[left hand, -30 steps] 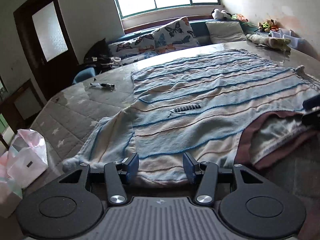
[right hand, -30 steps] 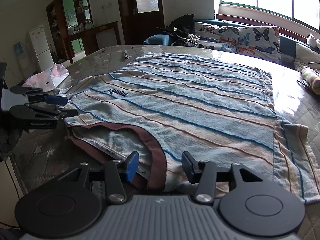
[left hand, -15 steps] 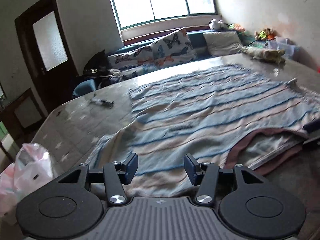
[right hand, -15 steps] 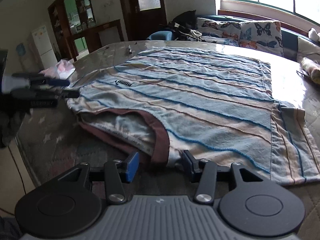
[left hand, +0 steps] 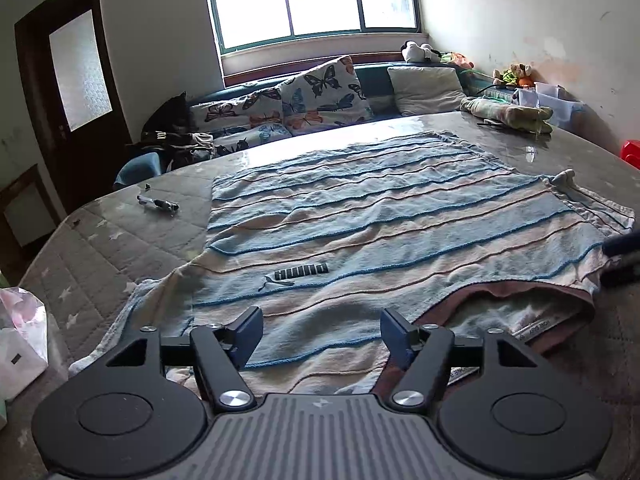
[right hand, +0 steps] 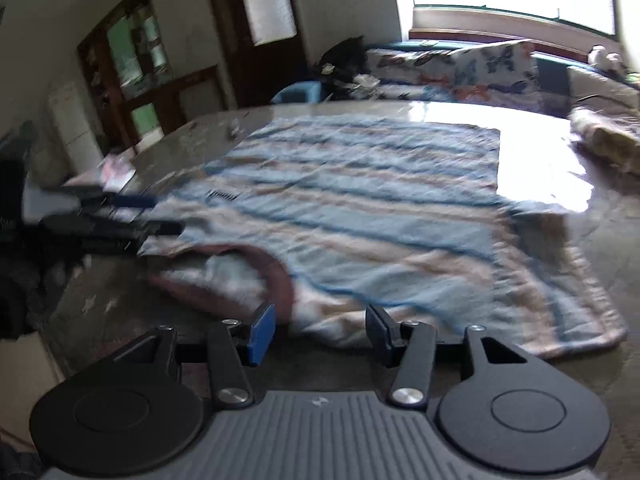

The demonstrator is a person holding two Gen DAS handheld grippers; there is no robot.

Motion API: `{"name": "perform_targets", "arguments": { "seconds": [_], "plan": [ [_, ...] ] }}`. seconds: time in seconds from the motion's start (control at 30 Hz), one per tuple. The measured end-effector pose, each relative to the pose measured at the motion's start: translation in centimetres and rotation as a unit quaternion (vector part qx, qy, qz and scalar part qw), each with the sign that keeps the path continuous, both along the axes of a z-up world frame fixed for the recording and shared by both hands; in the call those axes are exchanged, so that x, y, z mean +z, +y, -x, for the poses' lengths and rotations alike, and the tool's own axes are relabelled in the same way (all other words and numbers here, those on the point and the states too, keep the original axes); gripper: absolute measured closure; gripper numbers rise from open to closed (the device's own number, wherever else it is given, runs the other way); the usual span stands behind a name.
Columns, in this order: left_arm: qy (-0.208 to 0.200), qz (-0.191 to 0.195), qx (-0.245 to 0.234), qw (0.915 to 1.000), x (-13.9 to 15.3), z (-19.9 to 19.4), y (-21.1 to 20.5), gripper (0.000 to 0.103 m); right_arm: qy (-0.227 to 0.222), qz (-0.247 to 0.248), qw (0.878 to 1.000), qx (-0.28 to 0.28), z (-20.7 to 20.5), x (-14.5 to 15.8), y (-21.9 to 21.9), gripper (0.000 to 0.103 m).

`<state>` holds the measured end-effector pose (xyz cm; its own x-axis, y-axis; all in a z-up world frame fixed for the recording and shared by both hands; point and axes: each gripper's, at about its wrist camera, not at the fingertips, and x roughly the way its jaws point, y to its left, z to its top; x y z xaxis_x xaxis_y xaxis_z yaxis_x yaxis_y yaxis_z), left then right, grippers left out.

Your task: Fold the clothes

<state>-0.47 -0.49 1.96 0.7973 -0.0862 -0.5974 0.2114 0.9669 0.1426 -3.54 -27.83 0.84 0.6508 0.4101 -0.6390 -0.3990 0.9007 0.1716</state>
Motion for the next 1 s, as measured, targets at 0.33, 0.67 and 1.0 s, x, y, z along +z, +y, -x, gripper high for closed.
{"name": "perform_targets", "arguments": {
  "seconds": [0.33, 0.67, 1.0],
  "plan": [
    [-0.004, 0.009, -0.006, 0.9999, 0.1, 0.0, -0.6, 0.015, -0.015, 0.004, 0.986, -0.166, -1.6, 0.1, -7.5, 0.052],
    [-0.01, 0.021, -0.037, 0.9991, 0.7, -0.4, -3.2, 0.01, 0.002, 0.008, 0.96, -0.281, -1.6, -2.3, -12.8, 0.055],
    [-0.007, 0.031, -0.067, 0.9972, 0.7, -0.6, -6.2, 0.0, -0.012, -0.015, 0.959, -0.282, -1.5, -2.2, -12.5, 0.093]
  ]
}}
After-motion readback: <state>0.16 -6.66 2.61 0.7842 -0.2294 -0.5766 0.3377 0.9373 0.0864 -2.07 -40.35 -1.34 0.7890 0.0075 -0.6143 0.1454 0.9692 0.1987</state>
